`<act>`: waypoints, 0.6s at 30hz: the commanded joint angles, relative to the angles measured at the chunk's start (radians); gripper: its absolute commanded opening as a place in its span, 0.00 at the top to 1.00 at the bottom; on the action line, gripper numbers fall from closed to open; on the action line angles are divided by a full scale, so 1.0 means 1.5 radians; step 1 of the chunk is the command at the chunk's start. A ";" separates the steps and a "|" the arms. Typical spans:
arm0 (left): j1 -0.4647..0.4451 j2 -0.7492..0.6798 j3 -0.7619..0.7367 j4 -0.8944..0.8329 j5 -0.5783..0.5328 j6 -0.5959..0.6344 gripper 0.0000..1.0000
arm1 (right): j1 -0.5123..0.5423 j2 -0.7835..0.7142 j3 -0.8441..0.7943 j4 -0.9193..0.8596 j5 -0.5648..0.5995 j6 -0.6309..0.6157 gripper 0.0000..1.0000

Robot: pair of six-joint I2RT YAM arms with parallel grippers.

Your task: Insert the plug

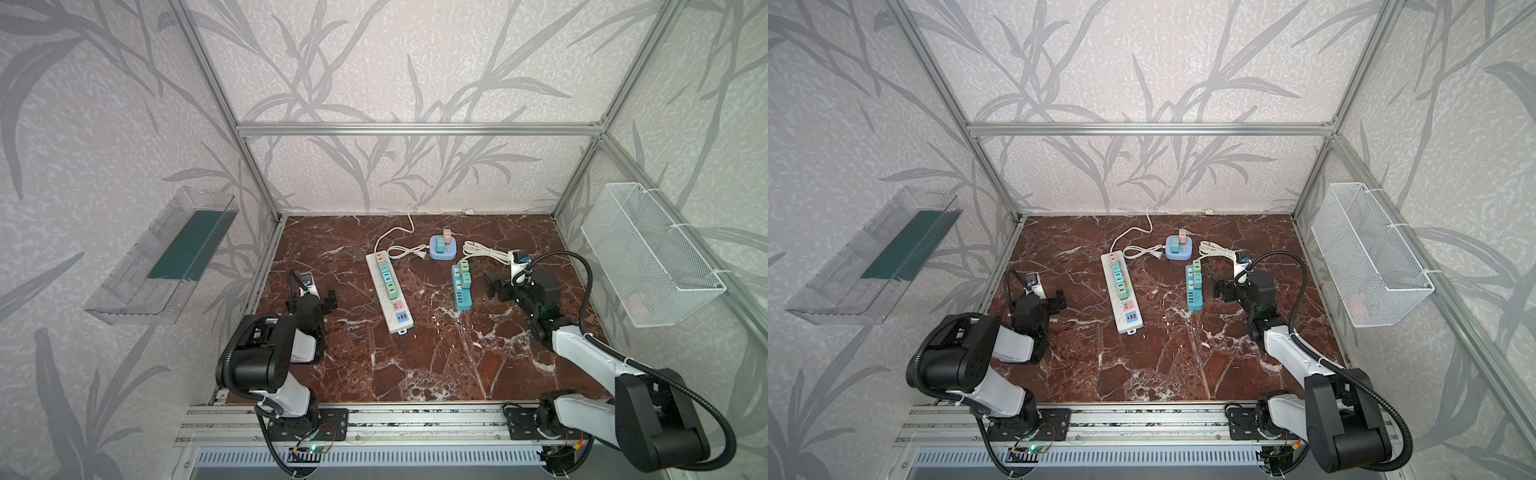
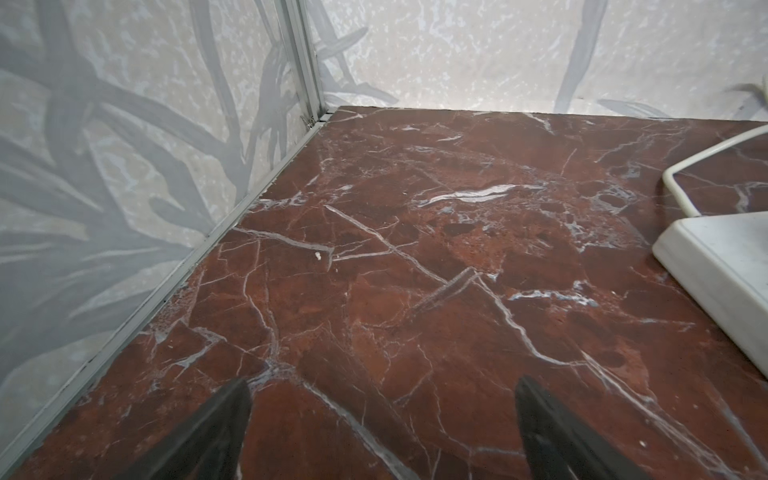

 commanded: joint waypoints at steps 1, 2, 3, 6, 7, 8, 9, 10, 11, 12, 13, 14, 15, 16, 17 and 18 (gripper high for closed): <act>0.005 0.005 0.031 0.029 0.023 -0.007 0.01 | -0.005 -0.006 -0.009 0.017 0.014 -0.020 0.01; 0.006 -0.005 0.043 -0.011 0.047 -0.004 0.01 | -0.005 -0.008 -0.010 0.006 0.021 -0.030 0.01; 0.006 -0.016 0.056 -0.058 0.065 -0.002 0.01 | -0.006 -0.011 -0.012 0.000 0.030 -0.034 0.01; 0.006 -0.010 0.077 -0.082 0.124 0.023 0.01 | -0.006 -0.014 -0.024 0.009 0.046 -0.041 0.01; 0.006 -0.011 0.074 -0.079 0.118 0.022 0.01 | -0.006 -0.012 -0.027 0.017 0.051 -0.041 0.01; 0.006 -0.014 0.072 -0.080 0.118 0.021 0.01 | -0.006 -0.008 -0.027 0.024 0.055 -0.041 0.01; 0.007 -0.011 0.072 -0.077 0.121 0.023 0.01 | -0.007 -0.007 -0.029 0.024 0.058 -0.043 0.01; 0.006 -0.011 0.073 -0.076 0.125 0.024 0.01 | -0.007 -0.004 -0.029 0.024 0.060 -0.049 0.01; 0.006 -0.012 0.073 -0.080 0.122 0.023 0.01 | -0.008 -0.003 -0.029 0.023 0.064 -0.055 0.01; 0.006 -0.013 0.074 -0.079 0.121 0.023 0.01 | -0.008 -0.001 -0.029 0.022 0.068 -0.059 0.01; 0.007 -0.012 0.072 -0.075 0.123 0.023 0.01 | -0.008 0.001 -0.031 0.029 0.072 -0.061 0.01; 0.006 -0.011 0.072 -0.076 0.124 0.023 0.01 | -0.009 0.006 -0.036 0.042 0.074 -0.065 0.01; 0.007 -0.011 0.073 -0.079 0.124 0.023 0.01 | -0.009 0.010 -0.041 0.051 0.077 -0.066 0.01; 0.007 -0.011 0.077 -0.085 0.120 0.023 0.01 | -0.009 0.019 -0.047 0.065 0.084 -0.067 0.01; 0.007 -0.012 0.079 -0.091 0.112 0.021 0.01 | -0.009 0.029 -0.050 0.072 0.090 -0.074 0.01; 0.006 -0.011 0.082 -0.095 0.103 0.018 0.01 | -0.009 0.040 -0.050 0.074 0.095 -0.078 0.01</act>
